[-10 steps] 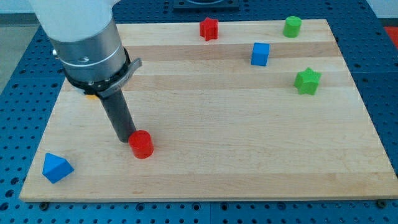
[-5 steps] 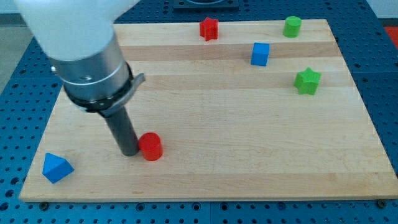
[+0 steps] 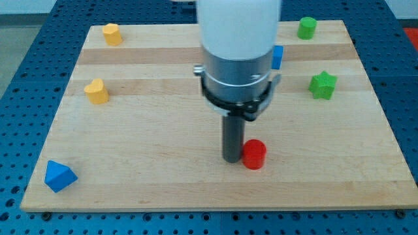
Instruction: Move the red circle to the bottom right
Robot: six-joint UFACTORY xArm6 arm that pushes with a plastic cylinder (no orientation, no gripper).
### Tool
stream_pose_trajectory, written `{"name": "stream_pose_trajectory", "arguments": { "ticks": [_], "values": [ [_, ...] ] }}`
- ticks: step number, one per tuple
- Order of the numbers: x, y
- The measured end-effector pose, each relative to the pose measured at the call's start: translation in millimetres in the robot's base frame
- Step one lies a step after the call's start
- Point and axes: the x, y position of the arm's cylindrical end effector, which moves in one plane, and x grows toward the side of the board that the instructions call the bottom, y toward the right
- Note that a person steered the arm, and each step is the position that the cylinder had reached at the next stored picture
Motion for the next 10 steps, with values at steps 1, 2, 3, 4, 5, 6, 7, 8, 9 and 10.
{"name": "stream_pose_trajectory", "arguments": {
  "ticks": [1, 2, 3, 4, 5, 6, 7, 8, 9, 10],
  "values": [
    [0, 32],
    [0, 64],
    [0, 93],
    [0, 123],
    [-5, 141],
    [-14, 155],
    [-26, 168],
    [-54, 163],
    [-78, 132],
    [-88, 79]
  ]
}}
